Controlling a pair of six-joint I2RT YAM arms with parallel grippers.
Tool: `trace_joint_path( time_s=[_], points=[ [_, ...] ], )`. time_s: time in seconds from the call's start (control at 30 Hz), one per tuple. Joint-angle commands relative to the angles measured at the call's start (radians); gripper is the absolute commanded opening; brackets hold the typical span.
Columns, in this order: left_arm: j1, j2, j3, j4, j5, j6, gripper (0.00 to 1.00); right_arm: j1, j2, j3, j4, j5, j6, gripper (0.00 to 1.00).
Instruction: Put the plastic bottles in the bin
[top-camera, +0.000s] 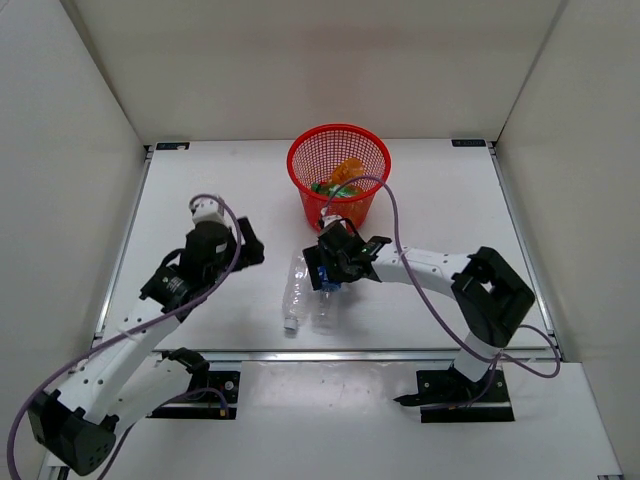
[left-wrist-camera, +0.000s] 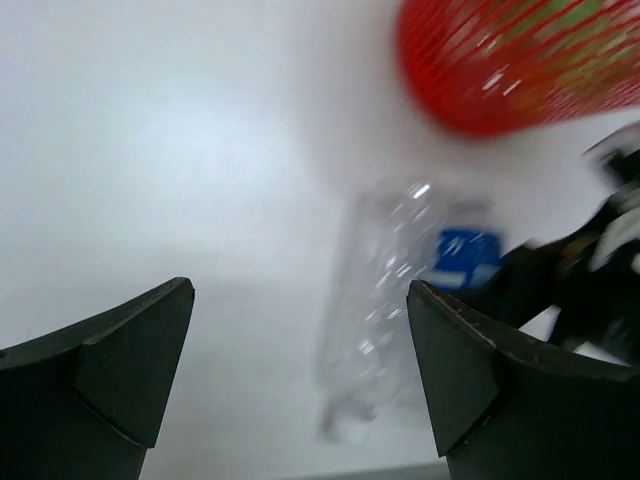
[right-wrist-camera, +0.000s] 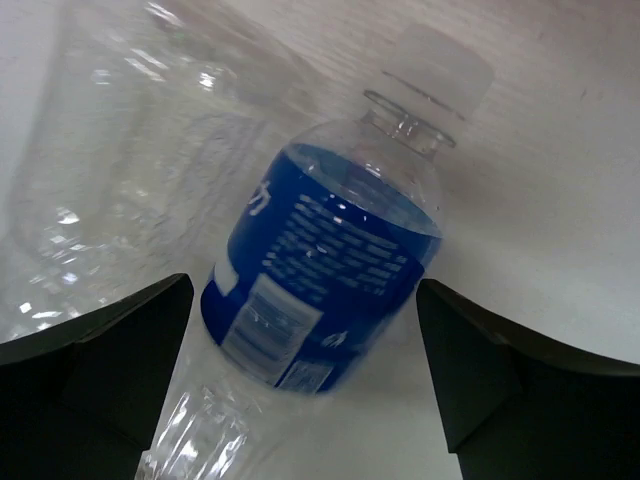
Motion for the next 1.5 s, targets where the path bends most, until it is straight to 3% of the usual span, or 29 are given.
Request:
trace_joint_path(
  time_s=[0.0, 0.03, 0.17, 0.23, 0.4, 0.53, 0.6, 0.77, 0.9, 0.97, 1.1, 1.13, 1.3, 1.47],
  points=[
    [0.039, -0.137, -0.106, -0.188, 0.063, -0.082, 0.99, 0.006, 0.046, -0.006, 0.023, 0.04, 0.06, 0.9],
    [0.051, -0.154, -0.116, -0.199, 0.074, -0.085, 0.99, 0.018, 0.047, 0.003, -0.002, 0.055, 0.073, 0.86],
    [0.113, -0.208, -0.139, -0.235, 0.114, -0.059, 0.99, 0.04, 0.015, -0.023, -0.093, 0.141, 0.12, 0.44],
    [0.107, -0.2, -0.146, -0.222, 0.124, -0.044, 0.99, 0.029, -0.055, -0.029, -0.15, 0.169, 0.158, 0.29],
    [0.074, -0.113, -0.139, -0.171, 0.144, -0.013, 0.98, -0.052, -0.306, -0.078, -0.366, 0.239, 0.18, 0.22],
    [0.074, -0.025, -0.142, -0.116, 0.224, 0.042, 0.99, -0.348, -0.507, -0.008, -0.445, 0.109, 0.015, 0.22],
    [0.058, 0.021, -0.131, -0.094, 0.233, 0.048, 0.98, -0.48, -0.526, 0.102, -0.39, 0.046, -0.102, 0.25],
    [0.05, 0.078, -0.107, -0.032, 0.27, 0.042, 0.99, -0.461, -0.309, 0.55, -0.276, 0.026, -0.337, 0.28],
    [0.045, 0.104, -0.097, -0.024, 0.273, 0.045, 0.98, -0.438, -0.11, 0.699, -0.089, -0.132, -0.368, 0.33],
    [0.032, 0.133, -0.099, -0.015, 0.287, 0.051, 0.99, -0.419, -0.027, 0.771, -0.043, -0.144, -0.386, 0.4],
    [-0.005, 0.212, -0.073, -0.001, 0.321, 0.09, 0.98, -0.378, 0.125, 0.845, 0.028, -0.128, -0.397, 0.45],
    [-0.022, 0.232, -0.062, -0.005, 0.324, 0.099, 0.99, -0.375, 0.148, 0.897, 0.013, -0.114, -0.403, 0.48],
    [-0.088, 0.341, -0.001, 0.001, 0.336, 0.163, 0.99, -0.378, 0.192, 0.948, -0.017, -0.161, -0.397, 0.99],
    [-0.122, 0.436, 0.01, 0.057, 0.37, 0.19, 0.99, -0.402, 0.1, 0.905, -0.07, -0.166, -0.395, 0.99]
  ],
)
